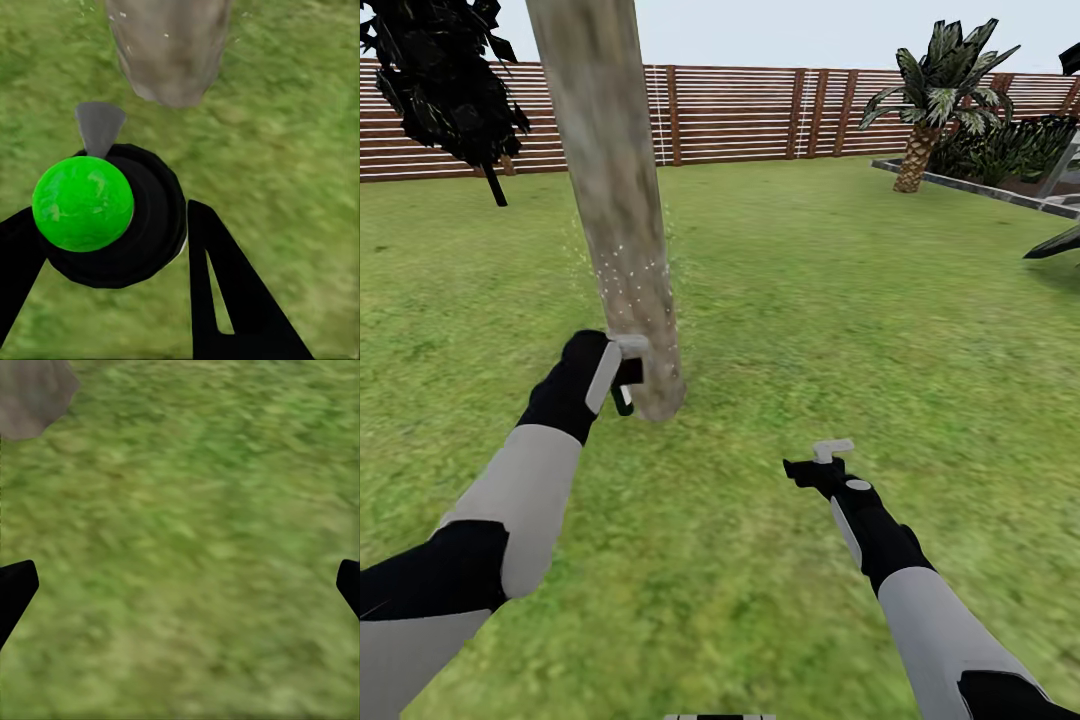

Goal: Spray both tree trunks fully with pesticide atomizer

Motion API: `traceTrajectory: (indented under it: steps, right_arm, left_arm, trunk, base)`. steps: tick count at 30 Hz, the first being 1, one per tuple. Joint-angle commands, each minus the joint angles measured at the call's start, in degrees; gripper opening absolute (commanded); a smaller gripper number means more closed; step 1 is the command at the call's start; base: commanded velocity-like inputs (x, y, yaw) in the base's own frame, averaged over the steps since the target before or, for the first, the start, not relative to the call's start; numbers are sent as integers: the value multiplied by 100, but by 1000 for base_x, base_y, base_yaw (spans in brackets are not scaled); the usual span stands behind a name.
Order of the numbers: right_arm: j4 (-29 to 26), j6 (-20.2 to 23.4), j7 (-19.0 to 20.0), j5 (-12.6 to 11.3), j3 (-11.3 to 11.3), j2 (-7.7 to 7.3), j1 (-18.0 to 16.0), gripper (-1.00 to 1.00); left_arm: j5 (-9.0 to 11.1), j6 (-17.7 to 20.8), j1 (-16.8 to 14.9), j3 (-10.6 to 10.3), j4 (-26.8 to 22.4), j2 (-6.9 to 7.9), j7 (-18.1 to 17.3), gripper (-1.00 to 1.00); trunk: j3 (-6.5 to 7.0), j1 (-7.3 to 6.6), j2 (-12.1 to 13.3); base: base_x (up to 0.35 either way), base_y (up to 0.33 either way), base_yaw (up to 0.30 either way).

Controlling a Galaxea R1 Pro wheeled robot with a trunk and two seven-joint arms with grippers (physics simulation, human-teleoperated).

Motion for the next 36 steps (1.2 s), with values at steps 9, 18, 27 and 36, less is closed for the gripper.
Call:
traceTrajectory:
  steps: [9,18,27,36]
  right_arm:
    - [-12,30,48,59,-34,9,-2,100]
    - [-5,30,49,59,-28,10,-1,100]
    - [-4,29,48,59,-23,11,-2,100]
    - [-3,39,49,68,-17,11,-1,100]
  left_arm:
    - [57,-103,451,22,53,-13,-21,-100]
    - [42,-456,599,20,52,8,41,-100]
    - [25,-565,882,18,51,43,54,-100]
    - [-34,-574,1041,11,54,55,58,-100]
  trunk:
    - [-4,-2,-2]
    - [-4,-2,-2]
    - [-4,-2,-2]
    - [-4,-2,-2]
  base:
    - [0,0,0]
    - [99,0,0]
    - [95,0,-51]
    - [77,94,-4]
